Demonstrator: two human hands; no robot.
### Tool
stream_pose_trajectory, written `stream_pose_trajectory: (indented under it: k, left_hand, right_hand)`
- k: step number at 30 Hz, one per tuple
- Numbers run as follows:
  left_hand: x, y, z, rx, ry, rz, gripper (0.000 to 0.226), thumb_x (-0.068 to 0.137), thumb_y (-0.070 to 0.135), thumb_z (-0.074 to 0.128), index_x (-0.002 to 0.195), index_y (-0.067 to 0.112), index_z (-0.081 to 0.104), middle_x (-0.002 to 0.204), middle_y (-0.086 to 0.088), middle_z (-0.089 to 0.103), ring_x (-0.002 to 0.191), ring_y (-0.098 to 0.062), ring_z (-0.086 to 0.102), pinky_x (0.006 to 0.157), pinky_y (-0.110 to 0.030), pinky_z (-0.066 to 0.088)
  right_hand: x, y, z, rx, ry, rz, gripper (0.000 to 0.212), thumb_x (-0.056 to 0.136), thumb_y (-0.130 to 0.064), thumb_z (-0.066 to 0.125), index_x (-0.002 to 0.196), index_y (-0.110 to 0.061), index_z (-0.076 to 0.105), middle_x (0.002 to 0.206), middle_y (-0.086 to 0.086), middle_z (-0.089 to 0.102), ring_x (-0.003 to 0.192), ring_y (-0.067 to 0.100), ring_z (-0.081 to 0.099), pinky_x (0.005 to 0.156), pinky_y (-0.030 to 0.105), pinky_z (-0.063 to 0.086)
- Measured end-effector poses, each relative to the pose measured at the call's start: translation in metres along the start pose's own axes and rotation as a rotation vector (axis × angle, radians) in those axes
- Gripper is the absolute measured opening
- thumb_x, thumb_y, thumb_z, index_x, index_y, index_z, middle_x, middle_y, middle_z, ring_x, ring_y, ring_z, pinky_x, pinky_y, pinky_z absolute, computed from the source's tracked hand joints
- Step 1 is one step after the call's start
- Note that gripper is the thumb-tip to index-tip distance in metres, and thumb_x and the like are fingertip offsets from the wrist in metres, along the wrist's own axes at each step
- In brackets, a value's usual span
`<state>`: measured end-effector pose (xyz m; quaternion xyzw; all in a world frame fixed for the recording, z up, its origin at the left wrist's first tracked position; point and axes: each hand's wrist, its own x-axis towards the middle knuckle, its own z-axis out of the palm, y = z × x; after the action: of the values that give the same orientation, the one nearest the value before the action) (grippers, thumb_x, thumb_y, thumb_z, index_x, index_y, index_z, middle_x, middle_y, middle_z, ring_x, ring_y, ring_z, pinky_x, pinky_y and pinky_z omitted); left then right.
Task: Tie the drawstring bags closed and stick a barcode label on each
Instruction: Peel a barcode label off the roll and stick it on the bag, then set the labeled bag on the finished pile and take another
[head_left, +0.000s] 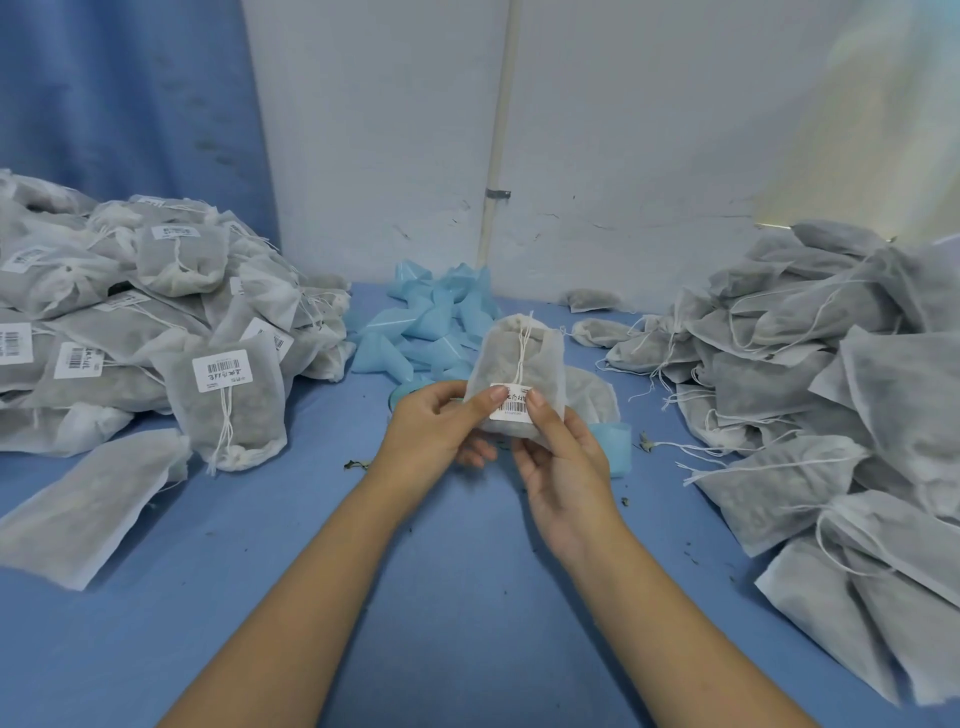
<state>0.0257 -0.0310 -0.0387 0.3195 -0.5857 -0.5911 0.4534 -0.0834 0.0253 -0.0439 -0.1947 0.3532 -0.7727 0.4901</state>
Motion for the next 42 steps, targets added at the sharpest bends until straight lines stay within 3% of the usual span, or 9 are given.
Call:
stream_pose_trajectory:
  k: [3, 5, 10, 17, 24, 29, 35, 38, 42]
  left_hand:
    - [-0.001, 0.008, -0.001, 0.164, -0.007, -0.015, 0.034, 0.085, 0.041, 0.066, 0.071, 0.010, 0.062, 0.044, -0.001, 0.053, 0.035, -0.011, 0.041, 0.036, -0.016, 0.034]
    - [0.002, 0.016, -0.001, -0.055, 0.064, 0.018, 0.025, 0.088, 0.029, 0.065, 0.076, 0.008, 0.062, 0.051, 0.002, 0.057, 0.044, -0.010, 0.049, 0.040, -0.015, 0.039]
    - [0.009, 0.030, -0.012, -0.926, 0.000, 0.118, 0.019, 0.089, 0.008, 0.055, 0.107, 0.014, 0.052, 0.131, 0.005, 0.059, 0.114, -0.014, 0.061, 0.079, -0.034, 0.058]
    - [0.003, 0.021, 0.000, -0.475, -0.164, 0.040, 0.023, 0.096, 0.012, 0.046, 0.114, 0.015, 0.061, 0.103, -0.001, 0.073, 0.090, -0.017, 0.071, 0.073, -0.021, 0.056]
    - [0.000, 0.014, 0.009, -0.296, -0.131, -0.049, 0.021, 0.096, 0.015, 0.048, 0.104, 0.017, 0.068, 0.091, -0.001, 0.074, 0.073, -0.014, 0.069, 0.068, -0.020, 0.051]
    - [0.000, 0.011, 0.009, -0.307, -0.071, -0.094, 0.022, 0.095, 0.011, 0.048, 0.102, 0.015, 0.068, 0.085, -0.001, 0.073, 0.068, -0.013, 0.067, 0.069, -0.023, 0.048]
    - [-0.001, 0.009, 0.008, -0.252, -0.059, -0.116, 0.024, 0.093, 0.009, 0.047, 0.100, 0.015, 0.068, 0.084, -0.001, 0.074, 0.067, -0.012, 0.067, 0.069, -0.022, 0.049]
    - [0.000, 0.007, 0.011, -0.219, -0.047, -0.131, 0.023, 0.093, 0.008, 0.047, 0.099, 0.014, 0.068, 0.086, 0.000, 0.074, 0.068, -0.012, 0.068, 0.068, -0.020, 0.050]
    - [0.000, 0.007, 0.015, -0.221, -0.016, -0.143, 0.021, 0.093, 0.004, 0.048, 0.100, 0.012, 0.066, 0.096, -0.001, 0.072, 0.071, -0.013, 0.068, 0.065, -0.019, 0.053]
  right_hand:
    - [0.001, 0.000, 0.000, -0.002, -0.002, 0.000, 0.009, 0.085, -0.015, 0.067, 0.093, -0.012, 0.064, 0.079, -0.002, 0.072, 0.073, 0.008, 0.069, 0.065, 0.018, 0.054]
    - [0.002, 0.001, 0.000, -0.029, 0.008, 0.013, 0.017, 0.079, -0.024, 0.070, 0.093, -0.016, 0.064, 0.078, -0.006, 0.072, 0.073, 0.008, 0.067, 0.066, 0.019, 0.054]
    - [0.004, 0.001, -0.004, -0.134, 0.003, -0.029, 0.020, 0.080, -0.018, 0.072, 0.098, -0.016, 0.066, 0.089, -0.005, 0.070, 0.081, 0.011, 0.065, 0.069, 0.019, 0.053]
    - [0.017, -0.018, -0.014, -1.267, 0.007, -0.667, 0.040, 0.087, 0.003, 0.051, 0.125, -0.010, 0.058, 0.130, -0.001, 0.053, 0.126, 0.016, 0.045, 0.101, 0.012, 0.029]
    - [0.034, -0.022, -0.044, -1.809, 0.109, -0.402, 0.048, 0.095, -0.024, 0.047, 0.141, -0.013, 0.043, 0.155, 0.015, 0.024, 0.143, 0.028, 0.015, 0.111, 0.032, 0.014]
    - [0.036, -0.021, -0.043, -1.990, 0.157, -0.270, 0.036, 0.094, -0.032, 0.043, 0.105, -0.004, 0.061, 0.124, 0.016, 0.050, 0.121, 0.034, 0.035, 0.097, 0.035, 0.028]
    - [0.028, -0.026, -0.040, -1.968, 0.157, -0.442, 0.036, 0.093, -0.005, 0.041, 0.058, -0.010, 0.034, 0.095, 0.018, 0.058, 0.099, 0.035, 0.049, 0.067, 0.032, 0.013]
    - [0.036, -0.028, -0.042, -1.718, 0.138, -0.526, 0.021, 0.096, -0.002, 0.038, 0.095, 0.002, 0.059, 0.119, 0.020, 0.056, 0.111, 0.035, 0.049, 0.082, 0.030, 0.026]
    - [0.030, -0.029, -0.030, -1.376, 0.065, -0.644, 0.038, 0.097, -0.005, 0.043, 0.133, -0.006, 0.053, 0.139, 0.000, 0.047, 0.132, 0.013, 0.039, 0.095, 0.003, 0.019]
